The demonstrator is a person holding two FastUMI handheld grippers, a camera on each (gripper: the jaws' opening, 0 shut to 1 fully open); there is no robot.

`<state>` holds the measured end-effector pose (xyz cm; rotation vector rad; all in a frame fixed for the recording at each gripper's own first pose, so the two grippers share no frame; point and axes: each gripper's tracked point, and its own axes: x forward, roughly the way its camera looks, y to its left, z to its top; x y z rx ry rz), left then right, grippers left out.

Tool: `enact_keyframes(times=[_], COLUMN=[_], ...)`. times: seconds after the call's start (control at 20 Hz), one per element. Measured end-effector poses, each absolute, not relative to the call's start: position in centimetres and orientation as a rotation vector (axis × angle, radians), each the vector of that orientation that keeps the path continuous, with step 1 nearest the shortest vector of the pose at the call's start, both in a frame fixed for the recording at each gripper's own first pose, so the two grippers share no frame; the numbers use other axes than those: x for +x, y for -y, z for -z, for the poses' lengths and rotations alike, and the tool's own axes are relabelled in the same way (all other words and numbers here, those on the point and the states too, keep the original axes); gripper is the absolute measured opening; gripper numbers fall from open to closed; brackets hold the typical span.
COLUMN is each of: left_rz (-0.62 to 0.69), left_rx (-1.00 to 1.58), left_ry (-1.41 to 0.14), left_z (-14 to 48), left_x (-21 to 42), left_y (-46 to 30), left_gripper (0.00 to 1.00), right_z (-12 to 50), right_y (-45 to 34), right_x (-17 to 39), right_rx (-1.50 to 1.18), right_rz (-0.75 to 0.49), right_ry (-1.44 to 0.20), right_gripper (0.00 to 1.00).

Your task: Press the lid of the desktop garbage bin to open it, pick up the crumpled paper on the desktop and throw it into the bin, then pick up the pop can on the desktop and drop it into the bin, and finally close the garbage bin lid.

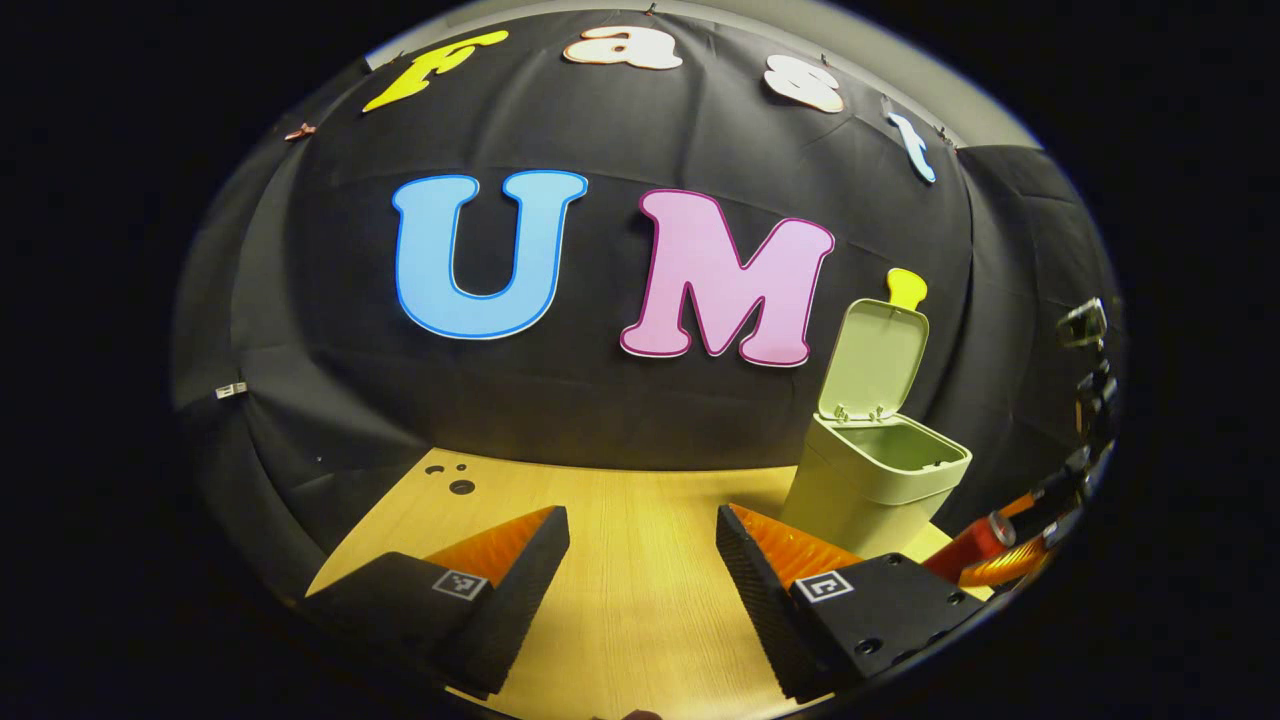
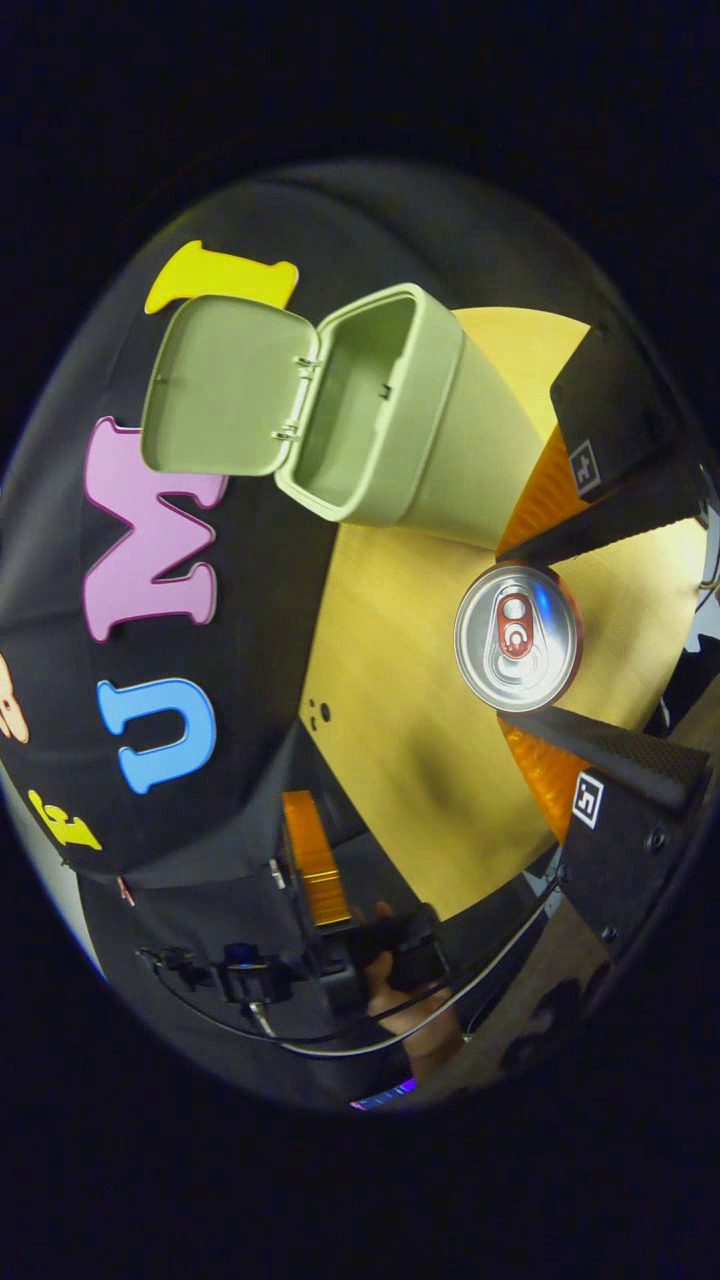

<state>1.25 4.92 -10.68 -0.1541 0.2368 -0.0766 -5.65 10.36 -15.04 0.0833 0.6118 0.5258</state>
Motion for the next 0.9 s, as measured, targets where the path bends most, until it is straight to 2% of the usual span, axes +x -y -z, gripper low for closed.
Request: enact_keyframes(times=[0.45, 0.65, 0.9], left_rz=[0.091, 0.085, 0.075], left_rx=[-0.152, -0.152, -0.146], left_ry=[-0.234, -0.232, -0.228], left_z=[10.4, 10.2, 10.0], left_x=[0.7, 0.4, 0.1], left_y=[-4.4, -4.7, -5.0], left_gripper=[0.96, 0.96, 0.96], right_z=[7.5, 6.9, 9.2], right_y=[-5.5, -2.1, 1.6], right_x=[1.2, 4.5, 9.0], right_rx=[0.134, 0.17, 0.215], right_rz=[-0.434, -0.362, -0.264], right_ry=[-0.435, -0.411, -0.434], right_gripper=[0.83, 0.84, 0.83])
